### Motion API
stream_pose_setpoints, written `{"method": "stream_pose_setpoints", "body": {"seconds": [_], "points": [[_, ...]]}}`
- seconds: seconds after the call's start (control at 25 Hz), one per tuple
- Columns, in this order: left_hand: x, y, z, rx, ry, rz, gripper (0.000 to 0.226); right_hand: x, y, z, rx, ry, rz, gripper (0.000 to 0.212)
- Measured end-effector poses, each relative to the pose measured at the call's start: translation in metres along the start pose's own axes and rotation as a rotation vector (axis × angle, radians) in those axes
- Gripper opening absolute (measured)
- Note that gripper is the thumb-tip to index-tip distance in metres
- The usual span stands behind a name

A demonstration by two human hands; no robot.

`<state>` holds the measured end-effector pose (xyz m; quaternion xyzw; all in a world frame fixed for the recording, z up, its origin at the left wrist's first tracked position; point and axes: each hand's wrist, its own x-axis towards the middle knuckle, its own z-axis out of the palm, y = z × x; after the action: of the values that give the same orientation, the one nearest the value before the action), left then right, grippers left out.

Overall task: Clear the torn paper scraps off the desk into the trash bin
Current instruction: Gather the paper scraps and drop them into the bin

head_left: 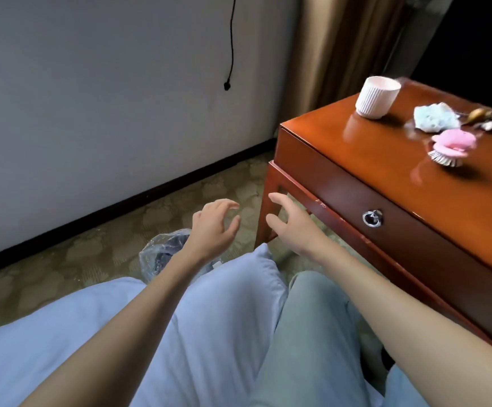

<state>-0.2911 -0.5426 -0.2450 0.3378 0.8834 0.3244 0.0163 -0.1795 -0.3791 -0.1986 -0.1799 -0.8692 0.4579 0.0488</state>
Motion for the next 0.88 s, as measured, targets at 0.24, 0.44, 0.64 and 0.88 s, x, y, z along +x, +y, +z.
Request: {"method": "stream_pose_setpoints", "body": {"seconds": [0.24, 0.44, 0.64, 0.88], "points": [[0.012, 0.09, 0.016, -0.053, -0.006, 0.251, 0.029, -0.058, -0.003, -0.069, -0.131, 0.148, -0.05, 0.053], [0.013, 0.148, 0.025, -0.032, -0.059, 0.39, 0.032, -0.1, 0.003, -0.117, -0.243, 0.23, -0.021, 0.053], [0.013, 0.206, 0.033, -0.033, -0.105, 0.532, 0.036, -0.138, 0.011, -0.165, -0.323, 0.356, -0.016, 0.052], [0.014, 0.287, 0.068, -0.089, -0.162, 0.699, 0.037, -0.196, 0.044, -0.233, -0.394, 0.444, 0.136, 0.052]]}}
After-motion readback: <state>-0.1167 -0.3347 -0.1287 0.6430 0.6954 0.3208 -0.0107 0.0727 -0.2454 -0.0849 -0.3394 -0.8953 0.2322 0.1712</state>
